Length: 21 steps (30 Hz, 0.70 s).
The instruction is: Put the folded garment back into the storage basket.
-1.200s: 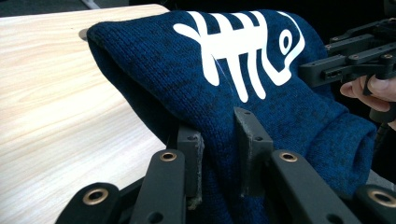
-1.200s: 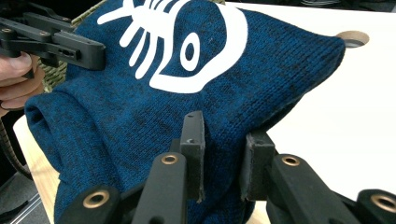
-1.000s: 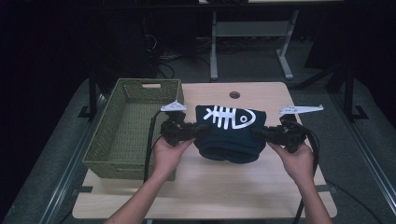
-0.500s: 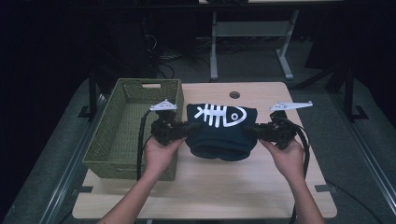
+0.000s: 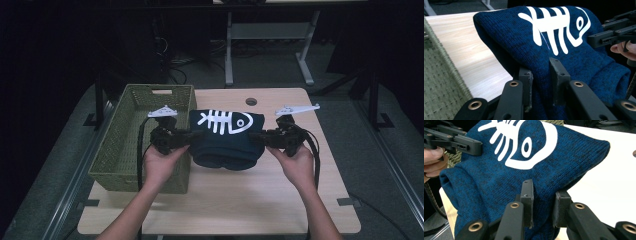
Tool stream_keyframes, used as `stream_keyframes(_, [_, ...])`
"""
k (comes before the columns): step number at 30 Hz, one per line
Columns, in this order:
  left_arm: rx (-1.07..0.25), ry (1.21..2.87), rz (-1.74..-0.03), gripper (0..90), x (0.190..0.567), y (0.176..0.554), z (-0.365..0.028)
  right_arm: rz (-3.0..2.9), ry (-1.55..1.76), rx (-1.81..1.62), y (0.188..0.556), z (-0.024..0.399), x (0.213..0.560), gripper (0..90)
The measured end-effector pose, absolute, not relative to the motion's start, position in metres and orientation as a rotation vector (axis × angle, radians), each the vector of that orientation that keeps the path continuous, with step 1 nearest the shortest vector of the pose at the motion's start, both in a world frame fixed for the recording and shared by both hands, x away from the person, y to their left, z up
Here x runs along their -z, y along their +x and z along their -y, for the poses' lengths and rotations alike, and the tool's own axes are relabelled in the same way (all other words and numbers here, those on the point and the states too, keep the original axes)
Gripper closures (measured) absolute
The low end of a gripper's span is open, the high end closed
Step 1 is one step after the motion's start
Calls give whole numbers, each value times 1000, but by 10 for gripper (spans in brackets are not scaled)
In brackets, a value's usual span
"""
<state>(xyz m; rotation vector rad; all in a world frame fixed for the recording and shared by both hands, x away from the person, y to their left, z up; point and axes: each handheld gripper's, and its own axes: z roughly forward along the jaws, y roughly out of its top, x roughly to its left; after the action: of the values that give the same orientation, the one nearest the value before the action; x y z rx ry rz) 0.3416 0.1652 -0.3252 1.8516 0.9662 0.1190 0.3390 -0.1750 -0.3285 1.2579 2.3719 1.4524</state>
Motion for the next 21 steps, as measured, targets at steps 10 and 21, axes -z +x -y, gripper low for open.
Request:
stream_keyframes(10, [-129, 1850, -985, 738, 323, 342, -181, -2402, 1235, -1450, 343, 158, 326, 743])
stream_keyframes(21, [-146, 1852, -1006, 738, 321, 343, -195, -2425, 1222, -1448, 348, 142, 324, 743])
